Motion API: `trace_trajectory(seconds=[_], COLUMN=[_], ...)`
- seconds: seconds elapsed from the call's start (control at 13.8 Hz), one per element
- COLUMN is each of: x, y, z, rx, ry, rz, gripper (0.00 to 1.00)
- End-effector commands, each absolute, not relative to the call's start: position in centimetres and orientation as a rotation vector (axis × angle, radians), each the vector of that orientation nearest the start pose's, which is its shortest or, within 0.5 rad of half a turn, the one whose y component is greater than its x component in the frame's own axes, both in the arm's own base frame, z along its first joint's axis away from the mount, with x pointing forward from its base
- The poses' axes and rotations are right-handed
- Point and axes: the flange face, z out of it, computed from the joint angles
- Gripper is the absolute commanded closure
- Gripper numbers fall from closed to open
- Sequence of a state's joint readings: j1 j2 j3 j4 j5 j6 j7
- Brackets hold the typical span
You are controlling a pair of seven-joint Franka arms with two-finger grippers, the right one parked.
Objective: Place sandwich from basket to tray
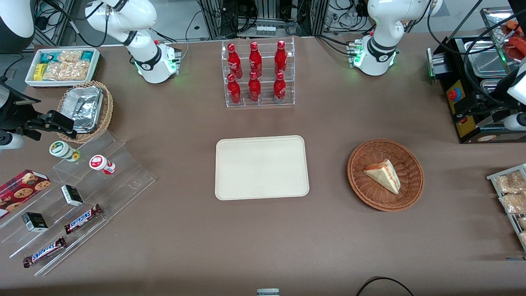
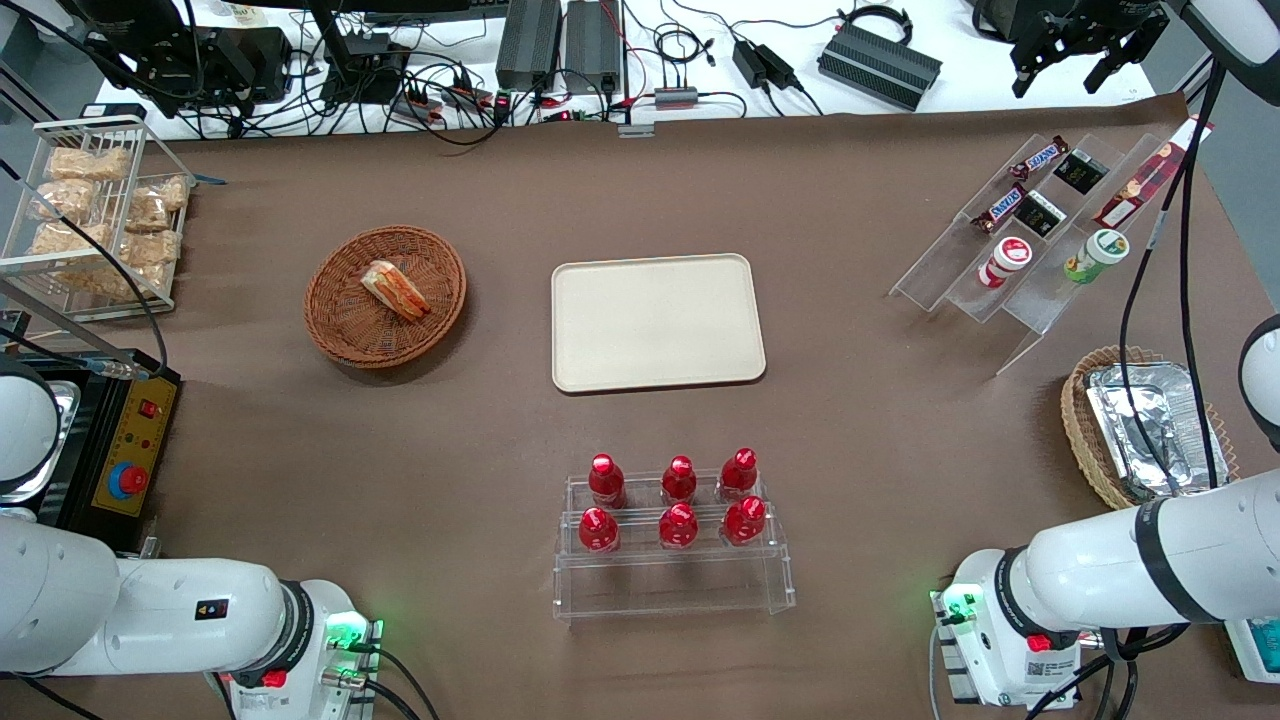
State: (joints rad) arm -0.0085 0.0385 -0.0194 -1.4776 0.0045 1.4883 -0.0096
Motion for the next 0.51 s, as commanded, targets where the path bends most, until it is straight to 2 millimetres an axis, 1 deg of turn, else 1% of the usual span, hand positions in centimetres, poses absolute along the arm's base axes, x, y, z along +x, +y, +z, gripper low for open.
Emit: trace_trajectory(seconds=[0.0, 0.22, 0.29, 0.43], x=[55.8, 56.0, 56.0, 56.2], y=[-1.5, -1.5, -1.5, -1.6], z=[64.4, 63.9, 63.4, 60.6], rx=[-3.148, -3.146, -3.146, -3.135], ry=[0.066, 0.054, 0.039, -0.019], rz=[0.060, 0.075, 0.089, 0.142], gripper=[0.00, 0.00, 0.00, 0.00])
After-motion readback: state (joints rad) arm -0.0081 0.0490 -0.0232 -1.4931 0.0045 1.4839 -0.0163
